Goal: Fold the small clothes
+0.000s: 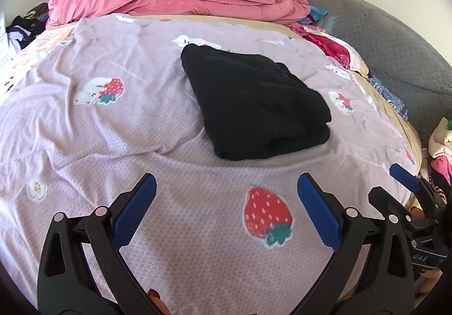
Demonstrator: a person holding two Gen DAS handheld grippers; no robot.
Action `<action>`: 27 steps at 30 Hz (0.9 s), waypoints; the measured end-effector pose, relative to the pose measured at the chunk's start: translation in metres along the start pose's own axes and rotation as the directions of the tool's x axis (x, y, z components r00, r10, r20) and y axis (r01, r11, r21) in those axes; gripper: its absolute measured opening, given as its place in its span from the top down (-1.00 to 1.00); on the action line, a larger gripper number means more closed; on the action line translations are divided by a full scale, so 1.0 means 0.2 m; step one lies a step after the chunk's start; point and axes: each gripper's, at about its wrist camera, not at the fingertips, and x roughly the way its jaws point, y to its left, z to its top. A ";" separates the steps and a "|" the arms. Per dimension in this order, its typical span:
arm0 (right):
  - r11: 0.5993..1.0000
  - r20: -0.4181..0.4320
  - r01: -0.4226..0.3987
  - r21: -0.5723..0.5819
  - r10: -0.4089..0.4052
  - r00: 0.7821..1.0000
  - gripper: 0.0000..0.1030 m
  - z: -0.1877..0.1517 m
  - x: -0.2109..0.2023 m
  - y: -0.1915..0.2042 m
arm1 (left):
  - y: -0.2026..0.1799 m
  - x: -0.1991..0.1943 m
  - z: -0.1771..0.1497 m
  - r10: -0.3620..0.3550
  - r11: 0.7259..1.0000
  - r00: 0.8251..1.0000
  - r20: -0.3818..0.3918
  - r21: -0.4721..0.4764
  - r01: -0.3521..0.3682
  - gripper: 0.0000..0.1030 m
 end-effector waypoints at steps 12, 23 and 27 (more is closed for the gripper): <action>1.000 -0.051 0.018 0.017 -0.017 0.999 -0.92 -0.07 0.11 0.00 | 0.05 0.05 -0.11 0.031 0.999 0.999 -0.026 -0.028 -0.032 -0.82; 0.999 -0.047 -0.003 0.034 0.005 0.999 -0.92 -0.07 0.11 -0.01 | 0.04 0.05 -0.10 0.038 0.999 0.999 -0.023 -0.033 -0.039 -0.82; 1.000 -0.040 -0.004 0.027 0.005 0.999 -0.92 -0.07 0.11 0.00 | 0.05 0.04 -0.10 0.044 0.998 0.999 -0.021 -0.037 -0.045 -0.82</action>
